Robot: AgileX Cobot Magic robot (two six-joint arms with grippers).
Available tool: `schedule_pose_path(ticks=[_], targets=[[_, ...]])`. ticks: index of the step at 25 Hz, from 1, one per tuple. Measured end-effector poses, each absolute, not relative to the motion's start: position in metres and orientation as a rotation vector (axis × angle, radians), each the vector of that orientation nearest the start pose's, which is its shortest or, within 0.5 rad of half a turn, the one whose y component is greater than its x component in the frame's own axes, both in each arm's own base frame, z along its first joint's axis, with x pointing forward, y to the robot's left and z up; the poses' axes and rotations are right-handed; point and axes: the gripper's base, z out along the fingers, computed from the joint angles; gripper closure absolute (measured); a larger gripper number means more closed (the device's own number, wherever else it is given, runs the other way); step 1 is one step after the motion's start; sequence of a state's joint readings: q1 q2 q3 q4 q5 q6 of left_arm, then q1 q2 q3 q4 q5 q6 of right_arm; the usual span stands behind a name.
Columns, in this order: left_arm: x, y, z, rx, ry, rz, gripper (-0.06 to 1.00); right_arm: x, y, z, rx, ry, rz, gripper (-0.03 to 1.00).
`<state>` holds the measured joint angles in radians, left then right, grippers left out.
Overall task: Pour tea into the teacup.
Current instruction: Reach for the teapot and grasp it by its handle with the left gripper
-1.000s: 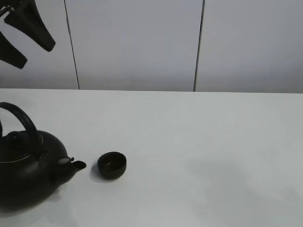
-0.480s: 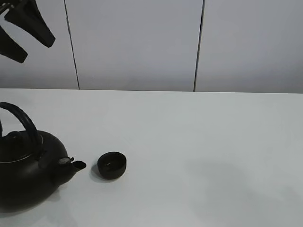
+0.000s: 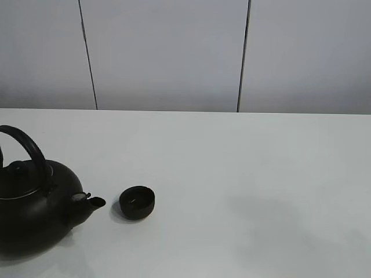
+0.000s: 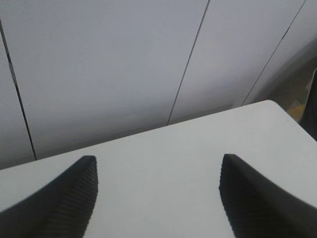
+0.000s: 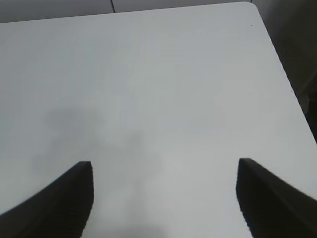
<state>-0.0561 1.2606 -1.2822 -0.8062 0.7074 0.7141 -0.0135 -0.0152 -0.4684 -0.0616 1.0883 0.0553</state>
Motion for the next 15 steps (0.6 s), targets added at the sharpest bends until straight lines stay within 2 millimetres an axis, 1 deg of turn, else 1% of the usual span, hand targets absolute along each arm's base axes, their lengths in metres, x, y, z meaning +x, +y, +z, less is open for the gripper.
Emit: schedule_pose_path(ticks=[3, 4, 7, 9, 11, 15], targets=[[0.241, -0.056, 0.419, 0.413, 1.872, -0.464, 0.44, -0.005, -0.005, 0.266, 0.075, 2.086, -0.049, 0.42], [0.231, -0.055, 0.414, 0.411, 1.865, -0.449, 0.44, -0.005, -0.005, 0.266, 0.075, 2.086, -0.049, 0.42], [0.204, -0.052, 0.390, 0.387, 1.851, -0.373, 0.44, -0.005, -0.005, 0.266, 0.075, 2.086, -0.049, 0.42], [0.186, -0.048, 0.366, 0.371, 1.860, -0.309, 0.44, -0.005, -0.005, 0.266, 0.075, 2.086, -0.049, 0.42], [0.168, -0.042, 0.347, 0.359, 1.860, -0.232, 0.44, -0.005, -0.005, 0.266, 0.075, 2.086, -0.049, 0.42], [0.145, -0.030, 0.307, 0.391, 1.908, -0.079, 0.44, -0.005, -0.005, 0.266, 0.075, 2.086, -0.049, 0.42]])
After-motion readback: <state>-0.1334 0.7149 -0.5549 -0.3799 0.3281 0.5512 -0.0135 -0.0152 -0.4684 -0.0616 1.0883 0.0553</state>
